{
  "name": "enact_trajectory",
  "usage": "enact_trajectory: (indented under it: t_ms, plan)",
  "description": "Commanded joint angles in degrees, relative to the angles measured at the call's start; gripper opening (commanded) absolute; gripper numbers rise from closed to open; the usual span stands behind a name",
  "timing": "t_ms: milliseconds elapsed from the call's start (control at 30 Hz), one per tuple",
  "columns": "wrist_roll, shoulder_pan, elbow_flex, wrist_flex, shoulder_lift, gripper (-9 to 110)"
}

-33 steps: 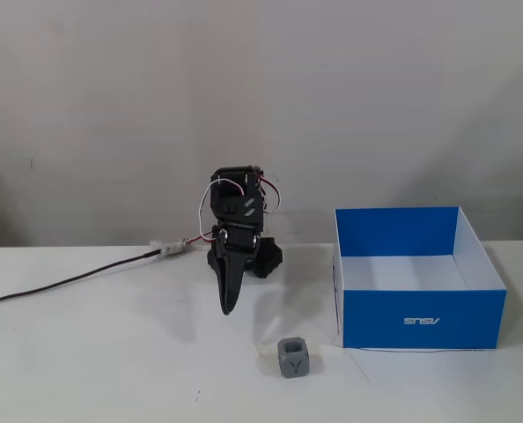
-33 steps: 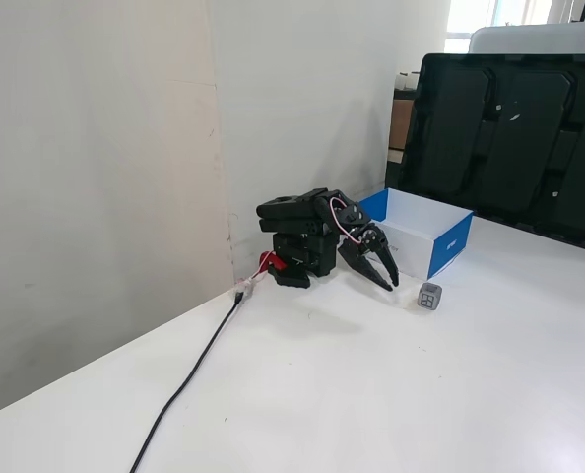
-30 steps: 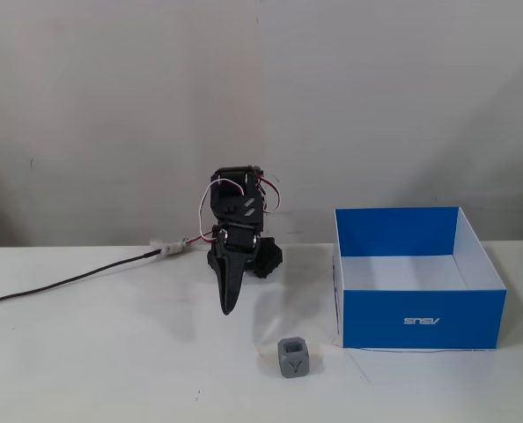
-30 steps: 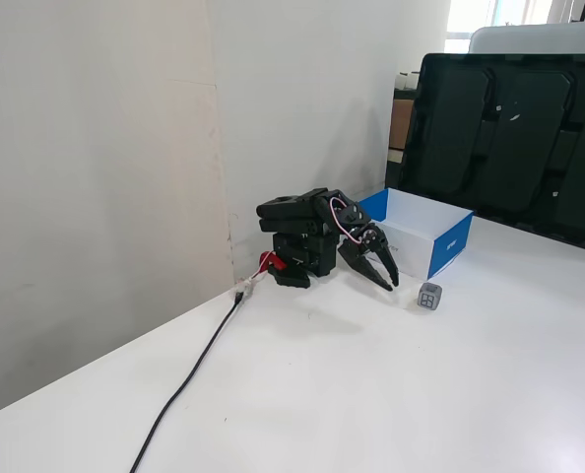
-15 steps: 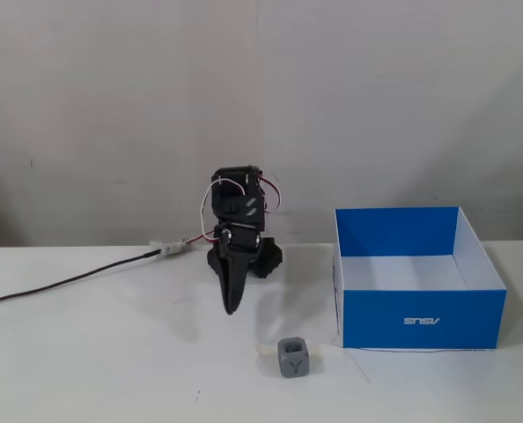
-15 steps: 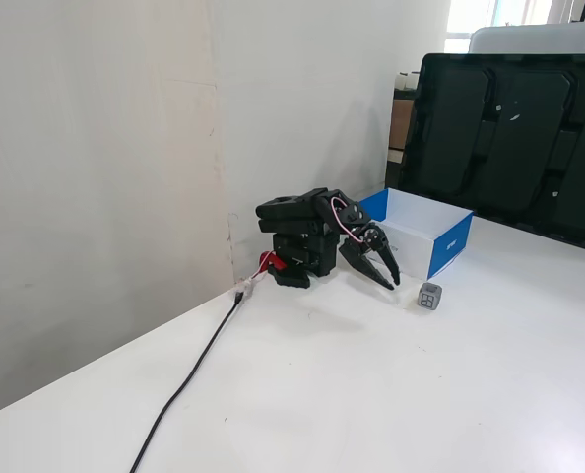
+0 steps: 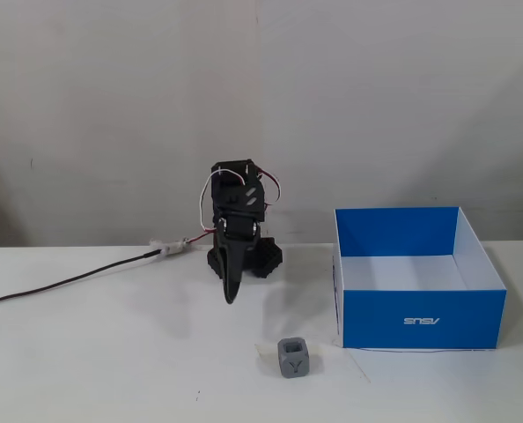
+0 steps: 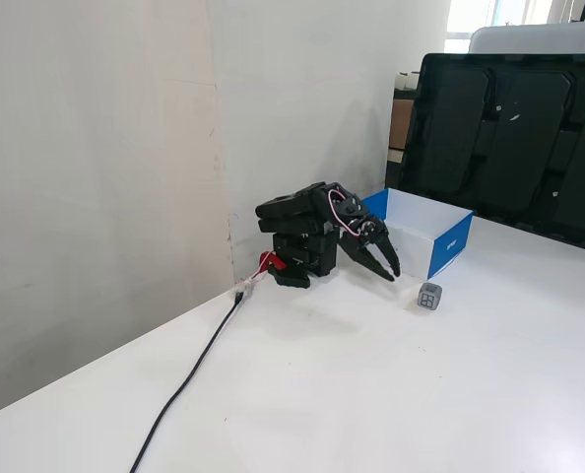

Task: Pick the gray block and keep it in the box.

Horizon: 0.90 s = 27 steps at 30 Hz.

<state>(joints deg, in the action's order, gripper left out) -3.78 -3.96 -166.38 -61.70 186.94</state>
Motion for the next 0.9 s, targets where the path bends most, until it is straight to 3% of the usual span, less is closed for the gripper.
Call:
enact_trajectory:
  t_ms: [0, 133, 400, 633, 867]
  plan:
    - [2.0, -2.0, 7.1, 2.0, 5.4, 0]
    - [8.3, -4.0, 26.2, -0.2, -21.6, 0]
    - [14.3, -14.3, 40.3, -8.3, -42.5, 0]
    - [17.7, -17.5, 45.2, -8.7, -64.6, 26]
    - [17.8, -17.7, 41.6, 1.2, -73.3, 33]
